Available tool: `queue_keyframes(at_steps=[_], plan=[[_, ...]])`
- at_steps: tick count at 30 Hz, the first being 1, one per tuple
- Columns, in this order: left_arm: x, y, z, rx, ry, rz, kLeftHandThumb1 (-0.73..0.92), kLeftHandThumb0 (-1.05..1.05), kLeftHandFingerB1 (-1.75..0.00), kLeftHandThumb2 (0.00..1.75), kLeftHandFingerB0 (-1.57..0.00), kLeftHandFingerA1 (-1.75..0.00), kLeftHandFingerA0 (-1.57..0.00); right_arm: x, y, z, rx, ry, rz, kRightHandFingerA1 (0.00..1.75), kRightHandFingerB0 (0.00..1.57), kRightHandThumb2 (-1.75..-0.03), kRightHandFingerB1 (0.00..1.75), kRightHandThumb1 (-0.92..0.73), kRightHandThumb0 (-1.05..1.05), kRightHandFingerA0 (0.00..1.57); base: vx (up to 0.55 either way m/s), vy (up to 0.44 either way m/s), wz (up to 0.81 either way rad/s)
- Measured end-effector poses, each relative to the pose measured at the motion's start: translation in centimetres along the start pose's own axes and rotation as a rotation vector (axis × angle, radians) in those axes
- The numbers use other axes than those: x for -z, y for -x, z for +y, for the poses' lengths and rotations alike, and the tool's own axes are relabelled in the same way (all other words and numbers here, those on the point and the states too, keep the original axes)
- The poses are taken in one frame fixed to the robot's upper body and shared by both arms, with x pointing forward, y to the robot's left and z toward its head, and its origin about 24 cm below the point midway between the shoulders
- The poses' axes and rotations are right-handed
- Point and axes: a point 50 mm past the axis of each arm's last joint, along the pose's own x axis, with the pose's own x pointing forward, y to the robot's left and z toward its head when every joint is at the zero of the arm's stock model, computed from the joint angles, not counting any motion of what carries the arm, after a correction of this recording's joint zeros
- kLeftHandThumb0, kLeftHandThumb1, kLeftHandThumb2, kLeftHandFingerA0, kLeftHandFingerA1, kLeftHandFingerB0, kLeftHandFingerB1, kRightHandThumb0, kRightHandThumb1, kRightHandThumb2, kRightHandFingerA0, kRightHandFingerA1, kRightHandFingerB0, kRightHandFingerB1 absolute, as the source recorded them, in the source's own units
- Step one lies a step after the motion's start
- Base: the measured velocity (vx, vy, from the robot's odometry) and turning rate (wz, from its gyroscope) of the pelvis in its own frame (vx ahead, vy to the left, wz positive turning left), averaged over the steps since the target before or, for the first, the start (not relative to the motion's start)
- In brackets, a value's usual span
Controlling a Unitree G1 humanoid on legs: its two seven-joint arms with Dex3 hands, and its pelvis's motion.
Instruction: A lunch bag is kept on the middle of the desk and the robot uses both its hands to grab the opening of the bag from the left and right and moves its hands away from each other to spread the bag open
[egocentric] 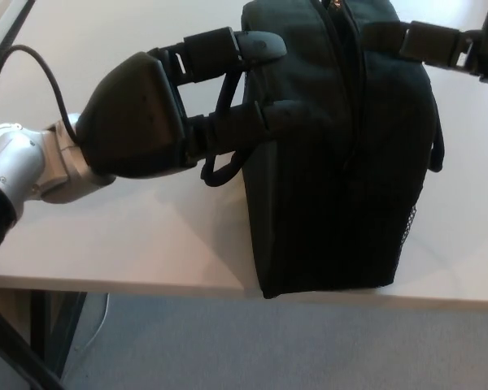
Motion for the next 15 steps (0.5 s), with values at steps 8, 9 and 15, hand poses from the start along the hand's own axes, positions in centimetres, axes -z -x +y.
queue_keyframes(at_steps=[8, 9, 15], plan=[[0.1, -0.1, 0.0, -0.015, -0.002, -0.005, 0.49, -0.21, -0.35, 0.56, -0.45, -0.43, -0.51, -0.7, -0.5, 0.8, -0.006, 0.036, -0.042, 0.36, 0.06, -0.74, 0.15, -0.57, 0.02, 0.14, 0.0, 0.0, 0.0], [0.2, -0.1, 0.1, -0.014, -0.003, -0.002, 0.5, -0.18, -0.35, 0.56, -0.47, -0.43, -0.53, -0.8, -0.5, 0.9, -0.01, 0.043, -0.052, 0.28, 0.0, -0.58, 0.2, -0.63, -0.03, 0.19, 0.0, 0.0, 0.0], [0.9, -0.1, 0.4, -0.012, -0.013, 0.018, 0.61, -0.08, -0.33, 0.59, -0.36, -0.39, -0.48, -1.2, -0.4, 1.2, 0.011, 0.061, -0.076, 0.29, 0.31, -0.58, 0.32, -0.61, -0.18, 0.17, 0.0, 0.0, 0.0]])
